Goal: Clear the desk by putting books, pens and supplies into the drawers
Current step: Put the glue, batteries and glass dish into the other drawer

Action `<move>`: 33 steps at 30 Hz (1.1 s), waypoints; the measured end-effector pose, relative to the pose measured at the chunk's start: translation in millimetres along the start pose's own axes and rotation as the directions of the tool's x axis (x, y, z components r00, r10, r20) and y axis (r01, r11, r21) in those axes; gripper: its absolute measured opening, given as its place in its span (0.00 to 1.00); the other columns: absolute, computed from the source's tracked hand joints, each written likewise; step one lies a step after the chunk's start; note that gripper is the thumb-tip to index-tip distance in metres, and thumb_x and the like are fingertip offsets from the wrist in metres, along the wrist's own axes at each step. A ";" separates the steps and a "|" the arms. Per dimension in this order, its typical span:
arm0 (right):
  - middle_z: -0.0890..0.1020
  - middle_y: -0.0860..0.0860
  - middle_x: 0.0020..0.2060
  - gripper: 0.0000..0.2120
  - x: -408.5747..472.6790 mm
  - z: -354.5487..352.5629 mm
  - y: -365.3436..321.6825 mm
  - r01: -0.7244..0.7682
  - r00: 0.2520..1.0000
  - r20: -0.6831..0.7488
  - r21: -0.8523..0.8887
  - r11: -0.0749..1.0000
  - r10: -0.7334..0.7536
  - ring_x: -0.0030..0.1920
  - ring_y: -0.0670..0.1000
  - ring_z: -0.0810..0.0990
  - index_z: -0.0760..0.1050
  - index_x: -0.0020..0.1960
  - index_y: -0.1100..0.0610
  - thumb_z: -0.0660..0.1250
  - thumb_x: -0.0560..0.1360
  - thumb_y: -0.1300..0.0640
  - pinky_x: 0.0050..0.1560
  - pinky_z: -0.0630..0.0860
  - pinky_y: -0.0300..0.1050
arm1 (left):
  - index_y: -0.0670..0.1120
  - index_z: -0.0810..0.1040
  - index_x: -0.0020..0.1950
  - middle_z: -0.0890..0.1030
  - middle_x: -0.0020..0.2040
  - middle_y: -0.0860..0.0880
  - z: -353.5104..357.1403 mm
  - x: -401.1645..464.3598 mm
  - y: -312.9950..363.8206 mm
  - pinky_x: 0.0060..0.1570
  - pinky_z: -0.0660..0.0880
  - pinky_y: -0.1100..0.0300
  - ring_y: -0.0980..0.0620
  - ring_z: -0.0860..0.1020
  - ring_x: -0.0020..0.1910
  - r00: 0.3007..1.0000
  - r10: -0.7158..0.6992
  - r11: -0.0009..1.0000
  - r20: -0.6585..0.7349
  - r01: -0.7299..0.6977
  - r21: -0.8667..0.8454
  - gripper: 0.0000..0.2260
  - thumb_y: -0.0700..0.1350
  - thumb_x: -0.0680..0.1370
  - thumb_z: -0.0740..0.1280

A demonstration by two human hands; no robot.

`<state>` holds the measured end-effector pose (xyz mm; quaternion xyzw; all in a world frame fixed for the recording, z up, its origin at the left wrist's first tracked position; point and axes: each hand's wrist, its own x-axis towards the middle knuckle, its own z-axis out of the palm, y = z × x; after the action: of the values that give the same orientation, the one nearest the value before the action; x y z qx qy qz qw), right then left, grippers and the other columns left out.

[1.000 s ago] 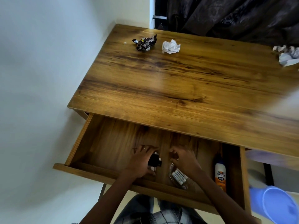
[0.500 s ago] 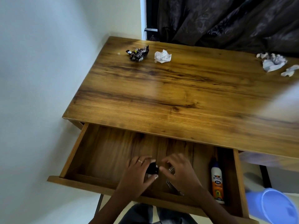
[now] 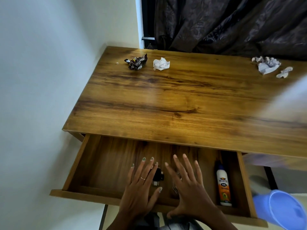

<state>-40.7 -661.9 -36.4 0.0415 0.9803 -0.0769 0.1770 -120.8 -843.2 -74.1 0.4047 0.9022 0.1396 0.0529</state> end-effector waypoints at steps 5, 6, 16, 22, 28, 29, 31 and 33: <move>0.55 0.59 0.75 0.67 8.3 -5.3 7.1 -0.071 0.993 -0.096 0.002 0.998 0.070 0.74 0.63 0.50 0.53 0.76 0.54 0.52 0.47 0.16 0.68 0.45 0.63 | 0.48 0.56 0.77 0.57 0.78 0.49 -3.7 19.7 -1.8 0.71 0.51 0.46 0.49 0.53 0.77 1.000 0.000 1.000 -0.023 0.000 0.008 0.30 0.61 0.78 0.51; 0.55 0.60 0.75 0.66 11.2 -7.3 8.9 -0.087 0.991 -0.103 0.009 0.996 0.088 0.74 0.63 0.50 0.53 0.76 0.54 0.51 0.47 0.16 0.68 0.46 0.63 | 0.48 0.57 0.77 0.57 0.78 0.49 -3.9 24.9 -2.8 0.71 0.52 0.46 0.49 0.53 0.77 1.000 0.005 1.000 -0.027 -0.005 0.023 0.31 0.61 0.78 0.53; 0.63 0.59 0.73 0.68 52.5 -18.8 35.2 -0.180 0.974 -0.136 0.004 0.984 0.179 0.72 0.60 0.55 0.58 0.74 0.58 0.45 0.47 0.14 0.65 0.53 0.66 | 0.48 0.57 0.77 0.56 0.78 0.49 -2.3 76.3 -15.7 0.72 0.51 0.45 0.48 0.53 0.77 0.998 0.019 0.996 -0.064 -0.014 0.090 0.31 0.60 0.77 0.55; 0.76 0.53 0.62 0.60 65.9 -27.7 40.2 -0.219 0.950 -0.226 0.013 0.976 0.216 0.62 0.56 0.74 0.68 0.67 0.52 0.60 0.43 0.19 0.57 0.74 0.60 | 0.50 0.65 0.73 0.66 0.74 0.51 -5.2 105.2 -22.3 0.72 0.54 0.47 0.51 0.60 0.75 0.985 0.076 0.996 -0.154 -0.067 0.064 0.24 0.57 0.80 0.52; 0.81 0.50 0.54 0.43 75.1 -29.6 40.7 -0.207 0.887 -0.415 0.035 0.978 0.202 0.56 0.53 0.76 0.76 0.59 0.51 0.75 0.50 0.31 0.50 0.78 0.50 | 0.48 0.74 0.67 0.75 0.67 0.49 -0.1 137.3 -30.2 0.67 0.65 0.50 0.49 0.70 0.69 0.952 0.139 0.990 -0.272 -0.133 0.043 0.20 0.53 0.82 0.51; 0.81 0.50 0.54 0.40 76.6 -27.6 40.8 -0.196 0.867 -0.459 0.041 0.980 0.193 0.56 0.53 0.76 0.77 0.59 0.51 0.76 0.52 0.34 0.50 0.78 0.50 | 0.48 0.76 0.65 0.77 0.65 0.49 0.7 141.6 -30.0 0.64 0.67 0.50 0.49 0.72 0.67 0.946 0.135 0.991 -0.295 -0.131 0.033 0.19 0.53 0.83 0.51; 0.82 0.51 0.52 0.34 80.0 -23.2 41.2 -0.168 0.824 -0.544 0.037 0.985 0.161 0.54 0.54 0.77 0.78 0.57 0.53 0.78 0.55 0.39 0.50 0.78 0.50 | 0.47 0.78 0.61 0.80 0.61 0.49 1.3 149.9 -28.6 0.60 0.71 0.52 0.50 0.74 0.64 0.929 0.124 0.992 -0.348 -0.125 0.019 0.18 0.52 0.82 0.52; 0.82 0.52 0.49 0.29 83.1 -19.9 41.3 -0.147 0.777 -0.617 0.013 0.989 0.124 0.51 0.54 0.79 0.79 0.53 0.55 0.79 0.57 0.42 0.48 0.78 0.49 | 0.47 0.80 0.57 0.81 0.57 0.49 1.4 155.2 -27.4 0.55 0.70 0.55 0.51 0.74 0.61 0.906 0.121 0.992 -0.405 -0.123 0.021 0.17 0.52 0.81 0.55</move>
<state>-120.6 -613.4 -52.9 0.1316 0.9800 -0.0288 -0.1461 -243.6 -744.6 -80.8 0.4222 0.8662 0.2257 -0.1431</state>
